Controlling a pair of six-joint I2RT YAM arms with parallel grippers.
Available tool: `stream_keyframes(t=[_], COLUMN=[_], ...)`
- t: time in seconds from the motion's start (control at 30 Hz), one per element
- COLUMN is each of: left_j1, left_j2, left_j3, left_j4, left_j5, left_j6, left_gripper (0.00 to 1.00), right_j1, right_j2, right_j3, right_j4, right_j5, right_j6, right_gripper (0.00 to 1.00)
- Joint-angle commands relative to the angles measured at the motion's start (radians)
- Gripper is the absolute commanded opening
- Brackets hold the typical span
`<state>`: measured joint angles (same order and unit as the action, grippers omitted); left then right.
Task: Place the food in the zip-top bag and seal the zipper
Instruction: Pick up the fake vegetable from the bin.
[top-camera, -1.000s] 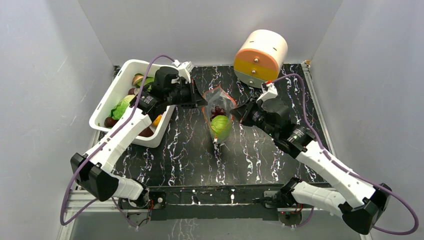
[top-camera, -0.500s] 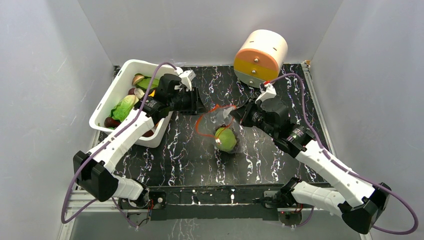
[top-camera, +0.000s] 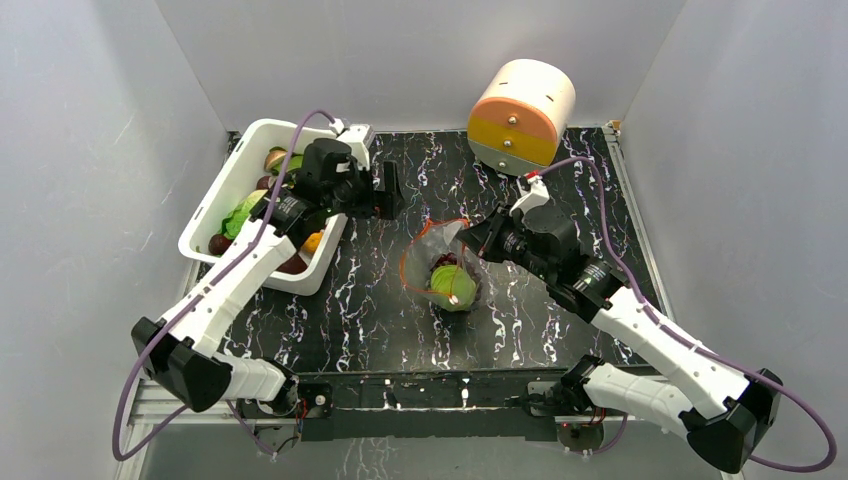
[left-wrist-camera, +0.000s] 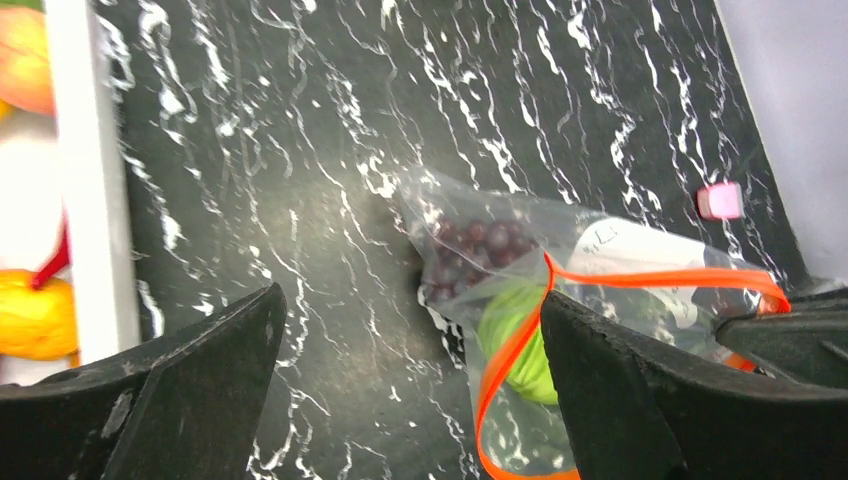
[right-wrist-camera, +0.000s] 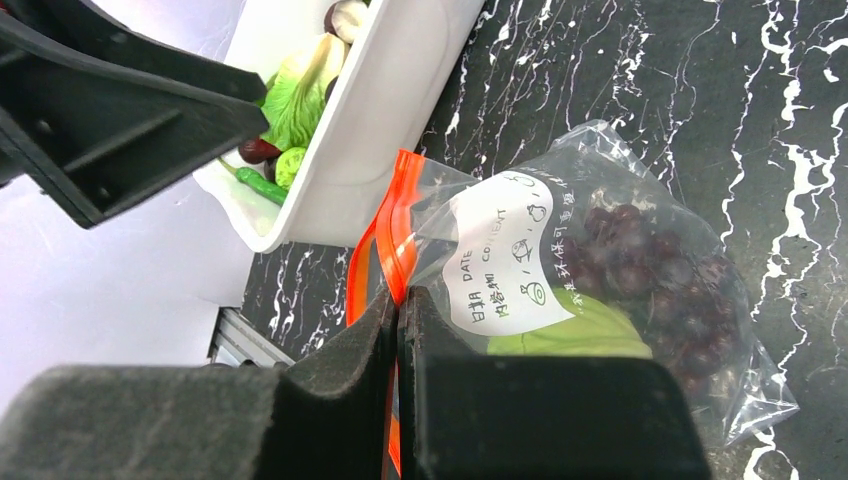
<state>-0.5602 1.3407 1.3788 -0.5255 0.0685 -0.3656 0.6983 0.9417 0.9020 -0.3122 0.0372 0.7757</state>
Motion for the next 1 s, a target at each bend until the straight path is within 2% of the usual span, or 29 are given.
stream_keyframes(t=[0.0, 0.2, 0.33, 0.47, 0.6, 0.7, 0.83, 0.93, 0.97], left_j1=[-0.001, 0.043, 0.142, 0.235, 0.335, 0.389, 0.522, 0.574, 0.584], left_j2=[-0.035, 0.044, 0.103, 0.126, 0.145, 0.151, 0.166, 0.190, 0.198], left_j3=[0.095, 0.227, 0.335, 0.374, 0.362, 0.312, 0.209, 0.154, 0.135], left_j4=[-0.040, -0.104, -0.172, -0.194, -0.192, -0.151, -0.058, -0.032, -0.023], left_j5=[-0.157, -0.229, -0.136, -0.080, -0.108, -0.199, -0.141, -0.147, -0.135], left_j6=[0.080, 0.119, 0.092, 0.108, 0.116, 0.121, 0.039, -0.033, -0.033], left_gripper=[0.98, 0.98, 0.99, 0.98, 0.95, 0.89, 0.79, 0.83, 0.82], right_j1=[-0.003, -0.003, -0.003, -0.003, -0.004, -0.005, -0.003, -0.003, -0.003], right_j2=[-0.029, -0.026, -0.036, -0.051, -0.058, -0.061, -0.070, -0.073, -0.077], right_j3=[0.009, 0.019, 0.011, -0.004, -0.008, -0.013, -0.029, -0.026, -0.027], right_j4=[0.093, 0.068, 0.068, 0.079, 0.085, 0.087, 0.094, 0.090, 0.090], right_j5=[-0.011, -0.011, -0.015, -0.014, -0.016, -0.019, -0.019, -0.024, -0.022], right_j6=[0.023, 0.015, 0.019, 0.027, 0.028, 0.025, 0.022, 0.018, 0.017], right_gripper=[0.00, 0.00, 0.00, 0.00, 0.00, 0.00, 0.00, 0.00, 0.00])
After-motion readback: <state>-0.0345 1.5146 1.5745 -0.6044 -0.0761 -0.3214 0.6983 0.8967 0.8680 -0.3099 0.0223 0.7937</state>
